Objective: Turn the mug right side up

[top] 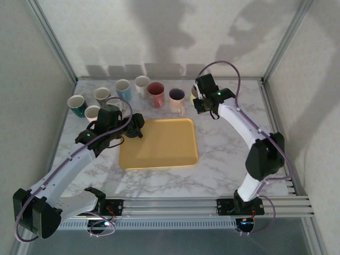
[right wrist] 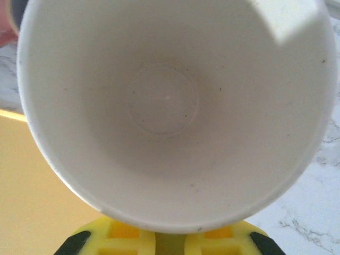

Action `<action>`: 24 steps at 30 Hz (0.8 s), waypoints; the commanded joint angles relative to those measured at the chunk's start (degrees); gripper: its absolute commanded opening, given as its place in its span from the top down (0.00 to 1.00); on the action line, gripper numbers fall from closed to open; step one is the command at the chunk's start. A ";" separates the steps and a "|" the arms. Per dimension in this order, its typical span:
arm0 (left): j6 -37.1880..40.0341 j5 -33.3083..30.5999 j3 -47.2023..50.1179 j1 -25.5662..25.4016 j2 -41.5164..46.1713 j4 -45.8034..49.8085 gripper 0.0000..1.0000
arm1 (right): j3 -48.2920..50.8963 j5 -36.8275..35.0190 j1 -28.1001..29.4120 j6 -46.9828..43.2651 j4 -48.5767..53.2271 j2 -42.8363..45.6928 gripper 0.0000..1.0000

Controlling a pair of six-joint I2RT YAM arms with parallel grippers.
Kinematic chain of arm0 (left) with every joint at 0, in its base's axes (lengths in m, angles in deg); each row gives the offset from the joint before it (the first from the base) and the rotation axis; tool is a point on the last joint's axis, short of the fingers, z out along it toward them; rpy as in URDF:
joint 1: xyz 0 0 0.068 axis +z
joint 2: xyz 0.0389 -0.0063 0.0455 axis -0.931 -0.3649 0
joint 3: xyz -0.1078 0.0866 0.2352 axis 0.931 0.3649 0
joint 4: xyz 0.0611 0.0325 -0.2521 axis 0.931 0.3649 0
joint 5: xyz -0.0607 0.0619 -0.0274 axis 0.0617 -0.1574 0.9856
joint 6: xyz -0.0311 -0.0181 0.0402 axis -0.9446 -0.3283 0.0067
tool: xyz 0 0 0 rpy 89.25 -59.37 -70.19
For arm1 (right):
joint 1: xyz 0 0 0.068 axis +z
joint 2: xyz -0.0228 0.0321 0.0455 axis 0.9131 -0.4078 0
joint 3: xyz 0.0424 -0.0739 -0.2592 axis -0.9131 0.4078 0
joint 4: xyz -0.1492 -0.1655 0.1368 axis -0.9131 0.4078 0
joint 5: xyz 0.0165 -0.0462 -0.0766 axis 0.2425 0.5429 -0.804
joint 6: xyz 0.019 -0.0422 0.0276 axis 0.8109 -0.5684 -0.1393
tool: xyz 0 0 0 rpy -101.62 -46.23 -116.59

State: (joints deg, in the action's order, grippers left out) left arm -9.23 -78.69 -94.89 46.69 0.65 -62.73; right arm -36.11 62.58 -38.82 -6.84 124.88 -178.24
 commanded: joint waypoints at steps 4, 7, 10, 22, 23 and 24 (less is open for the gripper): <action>0.48 -2.43 -0.62 0.39 -1.40 1.51 0.17 | -7.68 -0.73 -2.12 -1.06 -4.64 -6.45 1.00; 0.24 -2.96 -0.31 0.38 -1.88 1.42 0.18 | -8.97 0.35 -3.11 -0.72 -6.28 -9.64 1.00; -0.07 -3.49 0.00 0.38 -2.18 1.51 0.19 | -8.97 1.46 -3.85 -0.71 -9.09 -11.96 1.00; -0.96 -3.76 0.69 0.33 -4.14 1.37 0.19 | -12.35 2.97 -5.92 -4.36 -13.32 -20.69 1.00; -1.08 -3.70 0.70 0.37 -4.41 1.46 0.19 | -12.44 2.73 -5.92 -4.48 -13.58 -21.14 1.00; -1.16 -3.75 0.59 0.38 -4.62 1.59 0.19 | -12.61 2.55 -5.93 -4.58 -13.70 -21.52 1.00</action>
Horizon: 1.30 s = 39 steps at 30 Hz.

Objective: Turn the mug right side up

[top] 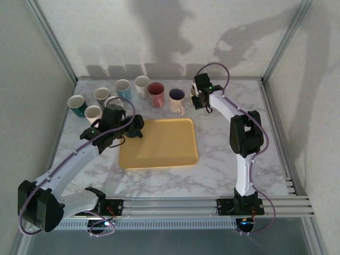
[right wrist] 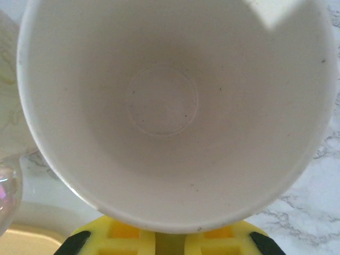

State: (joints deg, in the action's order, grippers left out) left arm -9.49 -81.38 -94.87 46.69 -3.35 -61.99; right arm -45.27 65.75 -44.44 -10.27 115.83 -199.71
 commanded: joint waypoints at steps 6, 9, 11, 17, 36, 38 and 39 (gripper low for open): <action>-1.69 -1.26 0.11 0.29 -1.77 1.55 0.20 | -4.95 -0.84 -0.25 -1.26 -4.28 -2.32 0.99; -2.29 -1.23 -0.02 0.29 -2.13 1.89 0.20 | -4.82 -0.64 -0.24 -0.97 -4.41 -2.60 0.95; -2.50 -1.16 0.04 0.33 -2.23 1.89 0.20 | -4.72 -0.57 -0.31 -0.95 -4.45 -2.74 0.91; -2.58 -1.56 -0.10 0.29 -1.99 2.40 0.20 | -4.58 -0.81 -0.31 -1.19 -3.58 -2.62 0.72; -11.77 -3.02 -0.12 -0.81 1.49 6.67 0.23 | 21.97 16.98 -0.30 14.23 2.78 35.06 0.56; -14.27 -3.51 0.36 -1.15 1.72 7.00 0.26 | 24.72 20.65 -0.26 15.90 4.30 37.52 0.56; -15.74 -3.90 0.66 -1.44 1.68 7.21 0.29 | 25.85 21.89 -0.29 16.70 5.18 38.39 0.56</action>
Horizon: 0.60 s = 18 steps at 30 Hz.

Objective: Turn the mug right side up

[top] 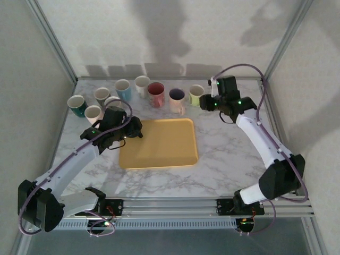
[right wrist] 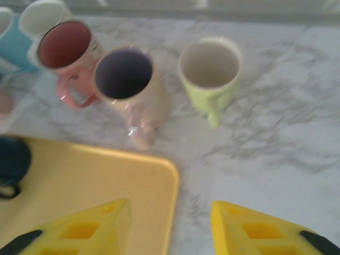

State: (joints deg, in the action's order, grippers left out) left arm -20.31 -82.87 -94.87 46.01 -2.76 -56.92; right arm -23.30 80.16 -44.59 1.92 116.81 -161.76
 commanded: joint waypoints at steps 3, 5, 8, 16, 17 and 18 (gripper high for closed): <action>-9.99 -4.81 1.31 -2.11 -0.02 3.48 0.36 | 6.71 9.18 -0.11 6.44 5.34 2.64 0.56; -12.37 -5.80 1.65 -3.49 -1.17 2.90 0.39 | 7.86 9.73 -0.11 7.11 5.49 3.51 0.56; -15.25 -9.57 0.28 -5.96 -3.85 3.87 0.41 | 7.16 10.47 -0.14 7.39 7.32 3.11 0.56; -18.47 -13.63 -2.84 -7.26 -14.34 4.26 0.42 | 7.40 11.49 -0.15 7.40 7.58 3.27 0.56; -18.34 -13.25 -2.84 -7.27 -15.45 3.24 0.44 | 7.85 11.29 -0.15 7.40 6.99 3.71 0.56; -18.01 -12.78 -2.88 -7.22 -16.32 1.97 0.46 | 8.18 11.17 -0.16 7.35 6.67 4.10 0.56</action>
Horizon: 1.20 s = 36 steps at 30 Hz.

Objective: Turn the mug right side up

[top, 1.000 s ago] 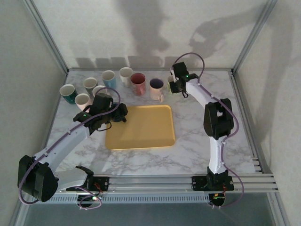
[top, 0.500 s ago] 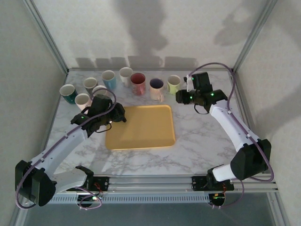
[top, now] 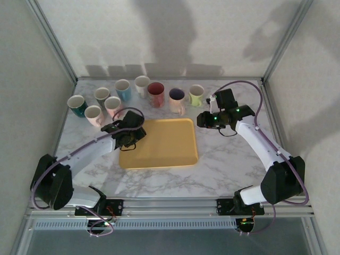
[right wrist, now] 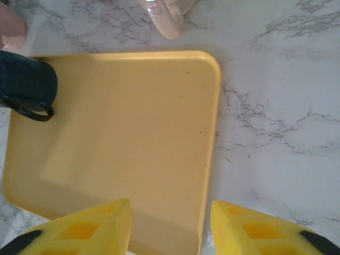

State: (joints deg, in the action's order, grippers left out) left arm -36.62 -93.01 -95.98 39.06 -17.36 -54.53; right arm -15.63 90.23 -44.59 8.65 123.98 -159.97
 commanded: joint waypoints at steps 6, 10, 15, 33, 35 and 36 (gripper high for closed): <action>0.73 -3.45 -5.14 -0.17 -7.92 -2.21 0.52 | 1.63 0.33 -0.12 0.45 -1.62 3.06 0.55; 1.88 -3.77 -7.16 0.12 -11.18 -2.51 0.52 | 1.89 0.59 -0.11 0.69 -2.23 2.71 0.55; 2.14 -3.63 -7.76 1.05 -13.74 -3.02 0.55 | 1.38 0.81 -0.23 0.60 -2.32 2.22 0.54; 6.44 -8.89 -11.19 2.82 -20.73 -1.32 0.62 | 1.62 1.16 -0.46 0.54 -2.76 2.61 0.54; 6.28 -8.94 -11.21 2.86 -21.41 -1.30 0.64 | 1.53 1.32 -0.51 0.57 -2.73 2.47 0.55; 6.14 -8.88 -11.21 2.83 -21.49 -1.25 0.66 | 1.45 1.42 -0.57 0.57 -2.63 2.43 0.54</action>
State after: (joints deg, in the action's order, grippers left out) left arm -31.17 -98.58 -105.95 41.07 -37.34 -56.92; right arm -14.39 90.25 -44.70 8.68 121.82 -157.89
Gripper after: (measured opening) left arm 0.352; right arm 0.455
